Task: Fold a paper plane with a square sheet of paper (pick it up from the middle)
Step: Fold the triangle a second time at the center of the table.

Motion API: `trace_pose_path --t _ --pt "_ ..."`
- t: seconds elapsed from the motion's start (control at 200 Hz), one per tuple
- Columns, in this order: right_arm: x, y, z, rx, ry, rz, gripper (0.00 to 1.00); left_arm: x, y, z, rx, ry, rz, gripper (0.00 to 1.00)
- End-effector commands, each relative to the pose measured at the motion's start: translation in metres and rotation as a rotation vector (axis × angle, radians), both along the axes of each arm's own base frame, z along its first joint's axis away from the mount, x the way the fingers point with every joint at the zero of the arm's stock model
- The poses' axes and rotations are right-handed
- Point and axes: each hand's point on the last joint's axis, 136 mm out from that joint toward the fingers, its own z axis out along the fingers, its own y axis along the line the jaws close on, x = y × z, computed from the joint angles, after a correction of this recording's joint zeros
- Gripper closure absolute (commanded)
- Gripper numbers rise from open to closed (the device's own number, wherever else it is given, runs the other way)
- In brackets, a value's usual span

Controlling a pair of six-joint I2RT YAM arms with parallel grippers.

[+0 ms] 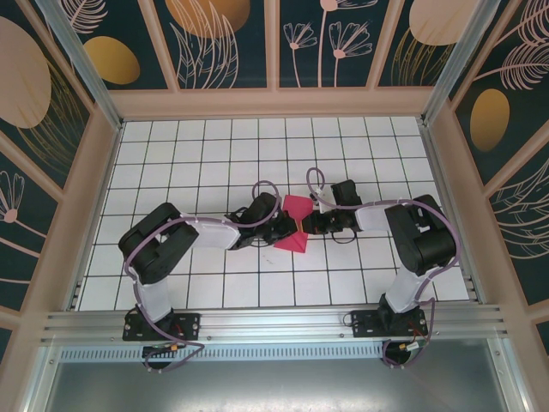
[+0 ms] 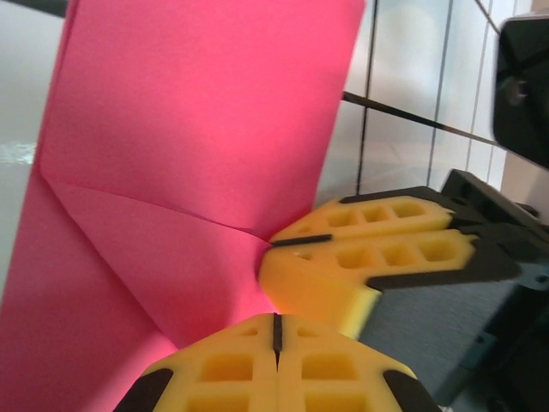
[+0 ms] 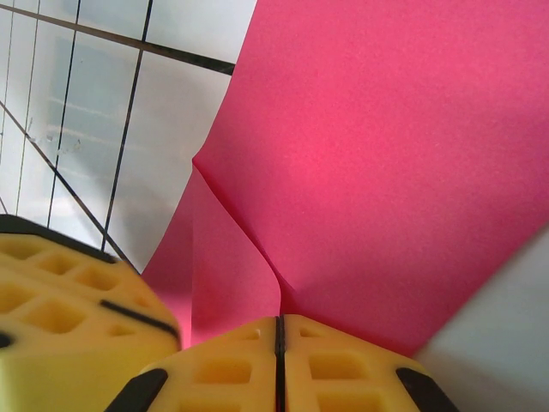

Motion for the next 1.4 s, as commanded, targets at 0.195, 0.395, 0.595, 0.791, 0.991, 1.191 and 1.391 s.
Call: trace_pose_path --t 0.195,0.395,0.595,0.791,0.991,1.191,1.391 --pt "-0.010 -0.005 -0.030 -0.071 0.052 0.003 0.88 -0.010 0.004 -0.038 0.029 0.055 -0.007 0.98" --pt "-0.010 -0.005 -0.031 -0.071 0.054 0.004 0.88 -0.009 0.007 -0.025 0.022 0.028 0.004 0.96" --pt "-0.010 -0.005 -0.031 -0.074 0.053 0.003 0.88 -0.004 0.004 0.014 -0.030 -0.028 0.009 0.94" --pt "-0.011 -0.006 -0.032 -0.076 0.056 0.002 0.88 -0.016 0.003 0.018 -0.045 -0.012 0.008 0.97" --pt "-0.011 -0.006 -0.032 -0.076 0.058 0.002 0.88 -0.025 -0.008 0.007 -0.063 0.019 -0.012 0.98" --pt "-0.011 -0.005 -0.033 -0.078 0.057 0.004 0.88 -0.030 -0.010 -0.012 -0.039 0.053 -0.020 0.98" --pt "-0.011 -0.006 -0.035 -0.082 0.067 0.003 0.88 -0.036 -0.001 -0.039 0.013 0.088 -0.004 0.98"
